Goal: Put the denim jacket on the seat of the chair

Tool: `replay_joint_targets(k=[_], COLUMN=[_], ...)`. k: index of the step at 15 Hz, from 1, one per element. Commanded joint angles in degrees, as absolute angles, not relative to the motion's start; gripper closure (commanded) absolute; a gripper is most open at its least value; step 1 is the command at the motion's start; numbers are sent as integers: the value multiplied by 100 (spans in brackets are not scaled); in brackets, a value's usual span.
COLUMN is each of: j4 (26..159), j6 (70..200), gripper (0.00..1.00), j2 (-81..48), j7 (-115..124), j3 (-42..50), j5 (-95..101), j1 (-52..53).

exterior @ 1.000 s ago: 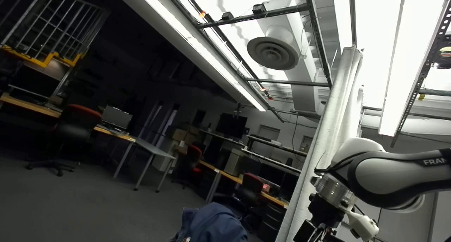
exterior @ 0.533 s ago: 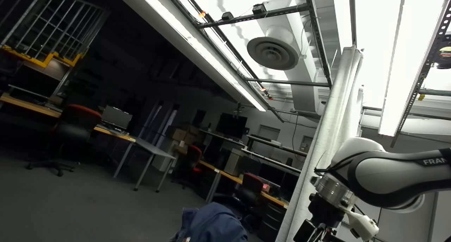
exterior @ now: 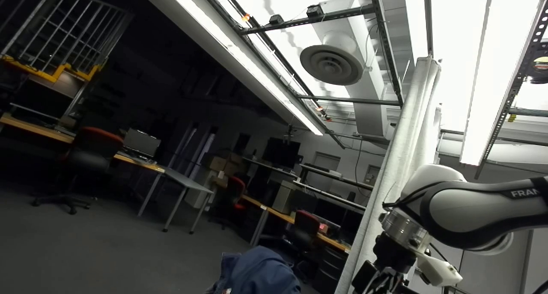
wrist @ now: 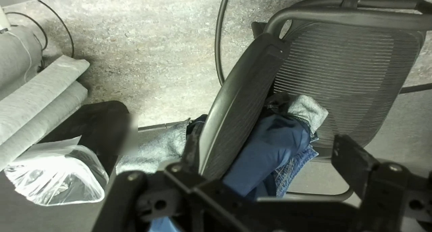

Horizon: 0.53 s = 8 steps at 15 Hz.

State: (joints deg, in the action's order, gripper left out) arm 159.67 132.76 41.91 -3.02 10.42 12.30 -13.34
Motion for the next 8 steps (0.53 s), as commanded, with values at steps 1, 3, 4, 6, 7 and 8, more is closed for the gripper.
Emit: replay_joint_targets(k=[1,3,4,6,7,8], j4=[15945,15928,15925,15922,15922,15922], j6=[13228,13210,13149,13249,13245,13244], gripper=[0,0,0,0,0,0], j2=[4180,4175,4185,4181,4177,4172], j7=[228,532,683,508,595,641], j3=[754,620,548,652,608,587], j5=[1220,1259,1265,1203,1207,1209], j1=[-1570,-1672,-1719,-1623,-1651,-1664])
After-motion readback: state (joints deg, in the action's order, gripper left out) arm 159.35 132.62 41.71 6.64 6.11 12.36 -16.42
